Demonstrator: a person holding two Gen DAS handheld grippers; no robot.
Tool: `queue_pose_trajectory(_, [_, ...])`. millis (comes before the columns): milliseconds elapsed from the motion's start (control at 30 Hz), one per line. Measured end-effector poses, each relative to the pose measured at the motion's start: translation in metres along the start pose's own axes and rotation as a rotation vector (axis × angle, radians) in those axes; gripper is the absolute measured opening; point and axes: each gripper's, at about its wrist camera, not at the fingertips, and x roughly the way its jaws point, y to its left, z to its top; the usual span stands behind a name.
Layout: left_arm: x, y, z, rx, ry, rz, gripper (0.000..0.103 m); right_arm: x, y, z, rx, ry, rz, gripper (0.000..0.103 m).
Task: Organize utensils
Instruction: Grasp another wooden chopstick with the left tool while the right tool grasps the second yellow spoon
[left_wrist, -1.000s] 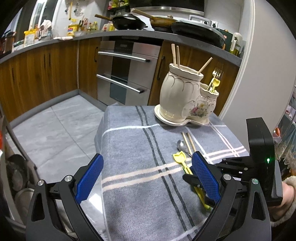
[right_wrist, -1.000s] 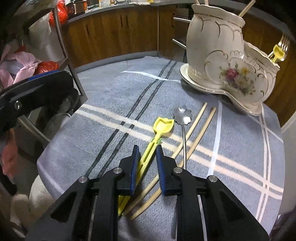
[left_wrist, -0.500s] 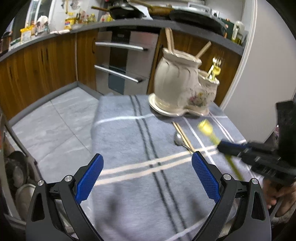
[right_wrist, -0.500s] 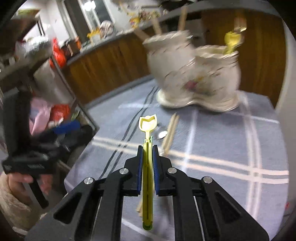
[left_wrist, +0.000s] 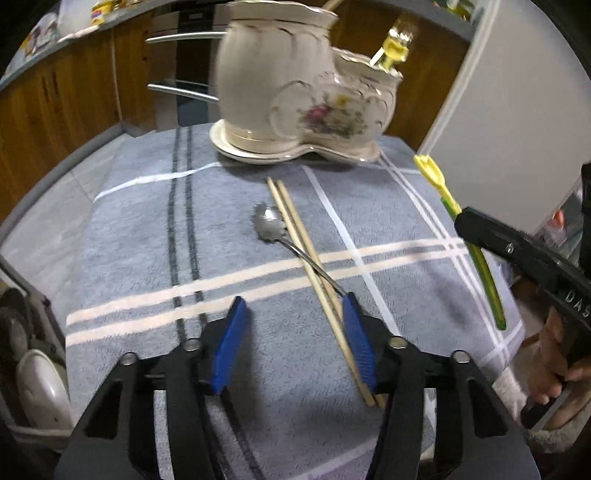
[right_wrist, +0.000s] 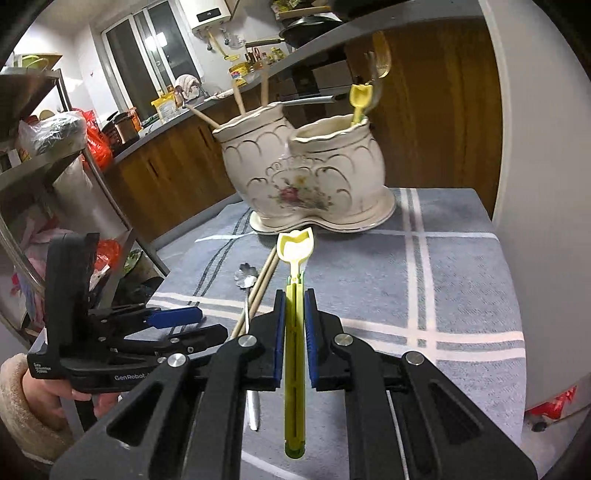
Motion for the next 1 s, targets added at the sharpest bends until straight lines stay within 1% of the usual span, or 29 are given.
queue_pose_trajectory(67, [0.003, -0.006, 0.0, 0.024, 0.006, 0.035, 0.046, -0.002, -0.004, -0.001, 0.005, -0.008, 0.003, 0.01])
queue_pose_trajectory(133, [0.005, -0.011, 0.002, 0.037, 0.011, 0.054, 0.044, -0.005, -0.006, -0.002, 0.007, -0.016, 0.003, 0.01])
queue_pose_trajectory(233, [0.008, -0.017, 0.006, 0.045, 0.022, 0.063, 0.044, -0.007, -0.011, -0.002, 0.016, -0.019, 0.006, 0.01])
queue_pose_trajectory(300, [0.011, -0.019, 0.01, 0.06, 0.024, 0.081, 0.033, -0.008, -0.012, -0.003, 0.016, -0.022, 0.005, 0.01])
queue_pose_trajectory(333, [0.013, -0.02, 0.013, 0.069, 0.026, 0.088, 0.031, -0.009, -0.012, -0.003, 0.014, -0.023, 0.005, 0.01])
queue_pose_trajectory(367, [0.015, -0.02, 0.016, 0.075, 0.028, 0.092, 0.025, -0.009, -0.012, -0.004, 0.011, -0.024, 0.004, 0.01])
queue_pose_trajectory(400, [0.017, -0.02, 0.018, 0.077, 0.033, 0.093, 0.022, -0.01, -0.012, -0.004, 0.008, -0.025, 0.003, 0.01])
queue_pose_trajectory(467, [0.018, -0.016, 0.021, 0.061, 0.041, 0.078, 0.02, -0.012, -0.011, -0.004, -0.002, -0.029, 0.003, 0.01])
queue_pose_trajectory(567, [0.015, -0.016, 0.02, 0.079, 0.044, 0.087, 0.016, -0.014, -0.012, -0.003, -0.005, -0.034, 0.005, 0.01])
queue_pose_trajectory(700, [0.016, -0.018, 0.021, 0.1, 0.065, 0.094, 0.017, -0.013, -0.013, -0.004, 0.001, -0.032, 0.009, 0.01])
queue_pose_trajectory(767, [0.018, -0.024, 0.021, 0.135, 0.07, 0.126, 0.017, -0.012, -0.012, -0.005, -0.001, -0.029, 0.015, 0.01])
queue_pose_trajectory(800, [0.018, -0.029, 0.02, 0.168, 0.066, 0.147, 0.017, -0.012, -0.011, -0.005, -0.003, -0.028, 0.017, 0.01])
queue_pose_trajectory(833, [0.018, -0.031, 0.019, 0.187, 0.063, 0.15, 0.015, -0.012, -0.01, -0.005, -0.006, -0.027, 0.019, 0.01])
queue_pose_trajectory(900, [0.02, -0.027, 0.021, 0.188, 0.059, 0.147, 0.007, -0.013, -0.009, -0.005, -0.007, -0.028, 0.02, 0.01])
queue_pose_trajectory(1000, [0.019, -0.017, 0.025, 0.169, 0.058, 0.132, 0.005, -0.015, -0.01, -0.005, -0.003, -0.033, 0.018, 0.01])
